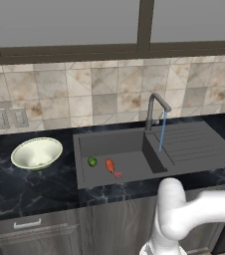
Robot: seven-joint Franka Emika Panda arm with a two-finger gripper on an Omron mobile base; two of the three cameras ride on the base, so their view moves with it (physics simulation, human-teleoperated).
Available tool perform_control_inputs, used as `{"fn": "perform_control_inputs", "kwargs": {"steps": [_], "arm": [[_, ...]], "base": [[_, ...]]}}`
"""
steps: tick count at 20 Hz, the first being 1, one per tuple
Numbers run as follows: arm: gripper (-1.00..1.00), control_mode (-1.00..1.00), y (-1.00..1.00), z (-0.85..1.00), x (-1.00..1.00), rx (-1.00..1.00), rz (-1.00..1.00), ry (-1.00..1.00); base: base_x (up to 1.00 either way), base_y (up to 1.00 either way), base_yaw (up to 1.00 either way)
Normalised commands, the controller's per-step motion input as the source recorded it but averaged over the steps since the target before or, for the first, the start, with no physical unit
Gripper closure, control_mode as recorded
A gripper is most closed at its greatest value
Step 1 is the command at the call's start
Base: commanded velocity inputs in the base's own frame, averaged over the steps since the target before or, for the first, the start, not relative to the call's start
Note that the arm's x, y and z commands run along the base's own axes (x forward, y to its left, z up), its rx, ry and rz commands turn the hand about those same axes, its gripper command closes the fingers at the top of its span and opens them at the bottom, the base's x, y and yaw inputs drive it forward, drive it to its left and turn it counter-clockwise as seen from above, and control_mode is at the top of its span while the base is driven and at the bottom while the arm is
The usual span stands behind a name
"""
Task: Pick the avocados from the sink and place them in one bowl. Place the sweet potato in the other bowl. Then turn off the sink faucet.
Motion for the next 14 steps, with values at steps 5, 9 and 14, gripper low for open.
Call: {"fn": "perform_control_inputs", "kwargs": {"steps": [5, 9, 14], "arm": [[-1.00, -1.00, 1.00, 0.45, -0.56, -0.26, 0.32, 0.05], [-1.00, -1.00, 1.00, 0.05, -0.91, -0.28, 0.30, 0.00], [-1.00, -1.00, 1.00, 0.00, -0.86, -0.29, 0.27, 0.00]], "base": [[0.00, 0.00, 0.00], [0.00, 0.00, 0.00], [0.00, 0.00, 0.00]]}}
